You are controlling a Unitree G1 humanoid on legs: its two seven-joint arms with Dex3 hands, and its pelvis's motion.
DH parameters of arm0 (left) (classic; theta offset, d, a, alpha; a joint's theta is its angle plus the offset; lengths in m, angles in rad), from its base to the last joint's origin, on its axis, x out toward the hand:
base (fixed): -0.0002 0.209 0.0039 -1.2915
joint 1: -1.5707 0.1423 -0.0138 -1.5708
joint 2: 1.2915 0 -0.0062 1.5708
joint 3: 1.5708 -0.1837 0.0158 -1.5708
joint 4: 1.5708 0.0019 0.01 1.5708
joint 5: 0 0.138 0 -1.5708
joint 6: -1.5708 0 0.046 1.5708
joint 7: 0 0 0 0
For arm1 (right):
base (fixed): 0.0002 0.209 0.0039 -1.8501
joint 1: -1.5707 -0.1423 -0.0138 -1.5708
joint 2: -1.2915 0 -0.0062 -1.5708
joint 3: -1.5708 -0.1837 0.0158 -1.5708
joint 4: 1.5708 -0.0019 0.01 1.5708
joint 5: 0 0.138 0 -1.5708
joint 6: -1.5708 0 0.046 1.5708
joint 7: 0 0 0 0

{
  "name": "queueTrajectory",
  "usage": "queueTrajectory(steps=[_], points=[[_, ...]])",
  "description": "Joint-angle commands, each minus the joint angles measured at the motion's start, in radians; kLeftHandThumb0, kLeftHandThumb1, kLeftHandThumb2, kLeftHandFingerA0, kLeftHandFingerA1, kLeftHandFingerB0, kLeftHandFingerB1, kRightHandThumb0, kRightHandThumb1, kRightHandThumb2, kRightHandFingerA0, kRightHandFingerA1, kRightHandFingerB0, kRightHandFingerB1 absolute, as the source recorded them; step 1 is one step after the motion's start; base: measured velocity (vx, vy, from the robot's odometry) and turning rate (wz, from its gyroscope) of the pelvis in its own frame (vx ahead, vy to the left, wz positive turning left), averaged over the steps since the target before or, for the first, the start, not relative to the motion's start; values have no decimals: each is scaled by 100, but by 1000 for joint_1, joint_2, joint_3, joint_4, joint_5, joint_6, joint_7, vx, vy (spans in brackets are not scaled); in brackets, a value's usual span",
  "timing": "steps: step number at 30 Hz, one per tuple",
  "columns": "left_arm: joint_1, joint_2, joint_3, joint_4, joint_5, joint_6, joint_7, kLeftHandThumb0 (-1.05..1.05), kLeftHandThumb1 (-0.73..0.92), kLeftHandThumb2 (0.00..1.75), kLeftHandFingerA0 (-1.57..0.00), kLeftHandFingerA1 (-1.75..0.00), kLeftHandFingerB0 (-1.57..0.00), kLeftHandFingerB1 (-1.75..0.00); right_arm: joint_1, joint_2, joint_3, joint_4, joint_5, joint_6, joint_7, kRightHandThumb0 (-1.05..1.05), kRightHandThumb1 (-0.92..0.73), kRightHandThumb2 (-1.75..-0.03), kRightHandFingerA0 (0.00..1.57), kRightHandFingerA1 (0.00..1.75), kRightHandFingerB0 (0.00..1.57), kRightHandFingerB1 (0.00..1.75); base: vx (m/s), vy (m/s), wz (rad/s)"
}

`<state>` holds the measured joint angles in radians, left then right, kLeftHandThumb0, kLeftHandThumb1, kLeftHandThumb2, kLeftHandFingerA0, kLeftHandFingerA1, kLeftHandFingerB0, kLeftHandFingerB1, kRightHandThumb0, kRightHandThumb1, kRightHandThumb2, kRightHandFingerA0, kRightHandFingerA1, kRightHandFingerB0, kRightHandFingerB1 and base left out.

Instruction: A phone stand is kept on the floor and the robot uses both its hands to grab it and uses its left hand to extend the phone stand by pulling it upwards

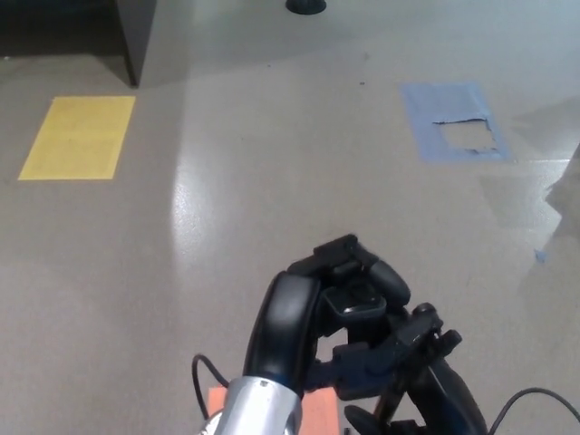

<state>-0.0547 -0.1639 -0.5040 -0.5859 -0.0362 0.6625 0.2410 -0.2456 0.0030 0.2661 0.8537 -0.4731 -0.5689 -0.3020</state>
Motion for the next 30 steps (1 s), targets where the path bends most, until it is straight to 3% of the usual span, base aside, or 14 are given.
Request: queueTrajectory(steps=[1,5,10,12,16,22,30], points=[[-160,-118,46,-97,-112,-106,-99,-45,92,67,-105,-175,-72,-175,-28,37,-106,55,197,-142,57,-62,-38,-104,156,144,157,143,0,0,0],[-338,-125,138,-98,-124,-92,-117,-40,92,68,-105,-175,-74,-175,-31,28,-116,46,179,-139,64,-65,-39,-104,157,145,157,144,0,0,0],[-579,-125,300,-68,-168,-56,-121,-37,85,71,-111,-175,-80,-175,-41,30,-129,47,186,-125,80,-59,-29,-97,153,140,154,140,0,0,0],[-717,-123,398,-39,-214,-20,-97,-38,80,73,-115,-175,-89,-175,-41,29,-130,49,184,-121,80,-59,-27,-97,153,140,154,140,0,0,0],[-886,-95,524,25,-287,30,-80,-41,79,74,-114,-175,-87,-175,-57,19,-143,62,196,-139,89,-58,-28,-97,152,139,152,138,0,0,0],[-1156,1,666,184,-316,78,-51,-44,78,67,-111,-175,-88,-175,-50,1,-139,60,177,-163,76,-59,-33,-100,150,139,150,138,0,0,0],[-1373,111,716,356,-301,48,-79,-44,78,66,-109,-175,-84,-175,-18,19,-137,83,194,-171,110,-57,-30,-98,150,137,149,136,0,0,0]])
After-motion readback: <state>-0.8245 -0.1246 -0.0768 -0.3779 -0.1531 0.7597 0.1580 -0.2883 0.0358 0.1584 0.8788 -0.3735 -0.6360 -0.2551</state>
